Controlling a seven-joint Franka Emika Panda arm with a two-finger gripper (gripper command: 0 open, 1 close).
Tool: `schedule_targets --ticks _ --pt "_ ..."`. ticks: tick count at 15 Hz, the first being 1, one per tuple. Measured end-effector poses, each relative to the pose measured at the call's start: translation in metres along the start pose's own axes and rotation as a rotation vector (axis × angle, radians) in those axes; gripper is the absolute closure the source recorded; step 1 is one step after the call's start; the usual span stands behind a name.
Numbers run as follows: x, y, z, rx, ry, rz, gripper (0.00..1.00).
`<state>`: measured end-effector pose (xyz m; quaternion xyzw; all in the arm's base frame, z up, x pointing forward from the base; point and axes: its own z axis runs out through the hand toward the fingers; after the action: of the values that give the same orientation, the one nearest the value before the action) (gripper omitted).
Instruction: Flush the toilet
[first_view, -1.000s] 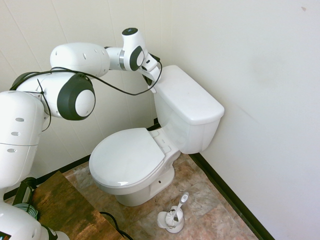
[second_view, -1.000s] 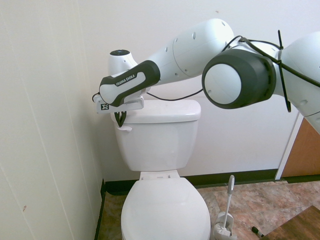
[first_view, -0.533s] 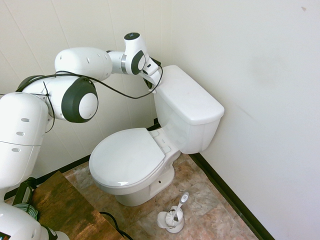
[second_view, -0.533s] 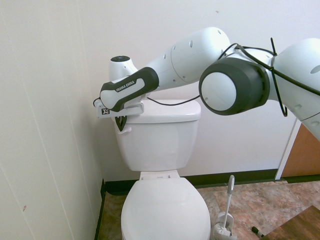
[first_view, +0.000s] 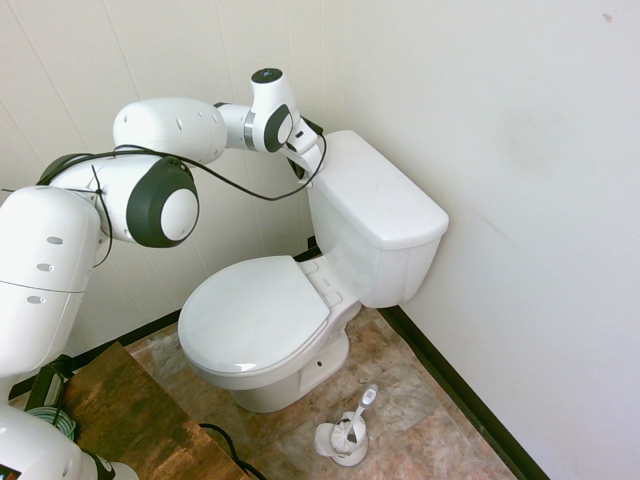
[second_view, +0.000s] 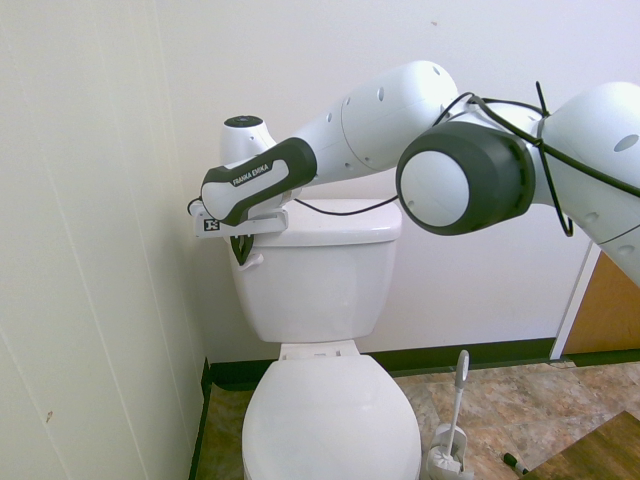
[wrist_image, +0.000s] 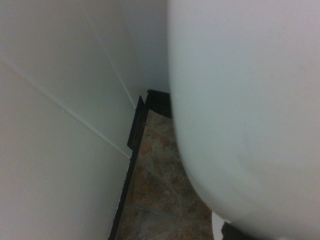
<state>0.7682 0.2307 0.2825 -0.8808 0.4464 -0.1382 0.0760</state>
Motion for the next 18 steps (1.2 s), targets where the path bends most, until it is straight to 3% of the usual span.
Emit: schedule_targets --ticks 9,18 --pt "-0.008 0.0 -0.042 -0.003 0.003 -0.052 1.0" --pt "-0.014 0.06 -0.107 -0.053 -0.019 -0.065 1.0"
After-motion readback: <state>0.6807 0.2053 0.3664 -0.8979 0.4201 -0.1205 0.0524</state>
